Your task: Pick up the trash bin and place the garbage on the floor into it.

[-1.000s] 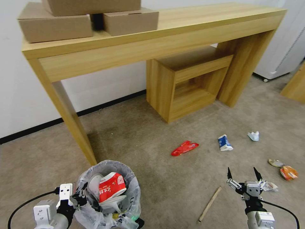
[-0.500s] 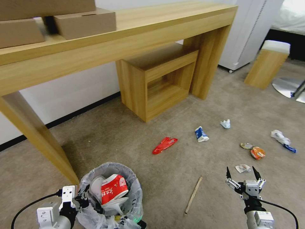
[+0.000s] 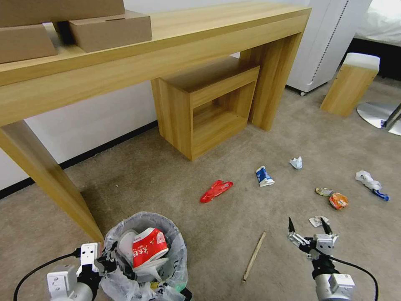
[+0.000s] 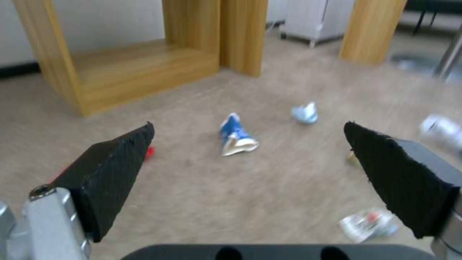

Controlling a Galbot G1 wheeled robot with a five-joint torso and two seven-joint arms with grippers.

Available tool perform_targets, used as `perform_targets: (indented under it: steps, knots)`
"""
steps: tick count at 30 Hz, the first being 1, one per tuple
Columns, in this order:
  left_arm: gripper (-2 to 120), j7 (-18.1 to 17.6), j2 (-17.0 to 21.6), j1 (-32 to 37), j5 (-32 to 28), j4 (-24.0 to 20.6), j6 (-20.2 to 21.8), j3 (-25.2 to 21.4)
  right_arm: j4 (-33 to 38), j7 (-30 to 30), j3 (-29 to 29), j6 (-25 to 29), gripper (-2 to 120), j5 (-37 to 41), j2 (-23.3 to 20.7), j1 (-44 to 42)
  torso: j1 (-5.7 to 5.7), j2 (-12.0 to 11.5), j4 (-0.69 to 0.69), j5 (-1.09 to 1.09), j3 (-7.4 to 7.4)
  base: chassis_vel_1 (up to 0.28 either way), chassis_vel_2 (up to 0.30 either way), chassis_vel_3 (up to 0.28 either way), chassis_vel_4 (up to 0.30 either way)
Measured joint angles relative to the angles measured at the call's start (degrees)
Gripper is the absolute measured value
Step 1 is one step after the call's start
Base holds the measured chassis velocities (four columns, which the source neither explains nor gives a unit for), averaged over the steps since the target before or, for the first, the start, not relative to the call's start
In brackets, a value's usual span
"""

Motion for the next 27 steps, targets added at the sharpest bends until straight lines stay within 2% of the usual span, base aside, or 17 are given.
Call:
perform_targets:
  steps: [3, 4, 6, 7, 10, 11, 14, 16, 18, 22, 27]
  knots:
    - [0, 0.0, -0.2, 0.0, 0.1, 0.0, 0.0, 0.0, 3.8, 3.0, -2.4, -3.7, 100, 6.8, -2.7, -0.8, 0.00, 0.0, 0.00, 0.00, 0.00, 0.000, 0.000, 0.000, 0.000]
    - [0, 0.0, -0.2, 0.0, 0.1, 0.0, 0.0, 0.0, 3.8, 3.0, -2.4, -3.7, 100, 6.8, -2.7, -0.8, 0.00, 0.0, 0.00, 0.00, 0.00, 0.000, 0.000, 0.000, 0.000]
    - [0, 0.0, -0.3, 0.0, 0.3, 0.0, 0.0, -0.2, 7.8, 6.8, -3.9, -9.2, 100, 11.1, -6.5, -1.7, 0.00, 0.0, 0.00, 0.00, 0.00, 0.000, 0.000, 0.000, 0.000]
    - [0, 0.0, -0.3, 0.0, 0.3, 0.0, 0.0, -0.2, 7.8, 6.8, -3.9, -9.2, 100, 11.1, -6.5, -1.7, 0.00, 0.0, 0.00, 0.00, 0.00, 0.000, 0.000, 0.000, 0.000]
    - [0, 0.3, -0.3, 0.4, 1.0, -0.1, -0.4, -0.5, 11.3, 11.8, -5.3, -14.0, 100, 15.4, -12.0, -2.1, 0.00, 0.0, 0.00, -0.01, 0.00, 0.000, 0.000, 0.000, 0.000]
    - [0, 0.3, -0.3, 0.4, 1.0, -0.1, -0.4, -0.5, 11.3, 11.8, -5.3, -14.0, 100, 15.4, -12.0, -2.1, 0.00, 0.0, 0.00, -0.01, 0.00, 0.000, 0.000, 0.000, 0.000]
    - [0, 0.4, -0.5, 0.5, 1.3, -0.2, -0.7, -0.7, 13.6, 13.9, -6.9, -15.0, 100, 22.4, -17.3, -1.8, 0.00, 0.0, 0.00, 0.00, 0.00, 0.000, 0.000, 0.000, 0.000]
    - [0, 0.5, -0.6, 0.5, 1.5, -0.2, -0.7, -0.8, 14.0, 14.5, -7.2, -15.4, 100, 24.2, -18.0, -1.6, 0.00, 0.0, 0.00, 0.00, 0.00, 0.000, 0.000, 0.000, 0.000]
    - [0, 0.7, -0.8, 0.9, 2.2, -0.2, -1.1, -1.0, 14.9, 17.1, -9.1, -16.5, 100, 31.1, -20.7, 0.6, 0.00, 0.0, 0.00, 0.00, 0.00, 0.000, 0.000, 0.000, 0.000]
    - [0, 0.7, -0.8, 0.9, 2.2, -0.2, -1.2, -1.6, 14.6, 18.5, -10.6, -17.1, 100, 33.6, -23.2, 2.9, 0.00, 0.0, 0.00, 0.01, 0.00, 0.000, 0.000, 0.000, 0.000]
    - [0, 0.9, -0.3, 0.9, 1.9, 0.0, -1.3, -2.4, 14.8, 21.2, -13.1, -20.5, 100, 39.7, -28.7, 8.2, 0.00, 0.0, 0.00, 0.00, 0.00, 0.000, 0.000, 0.000, 0.000]
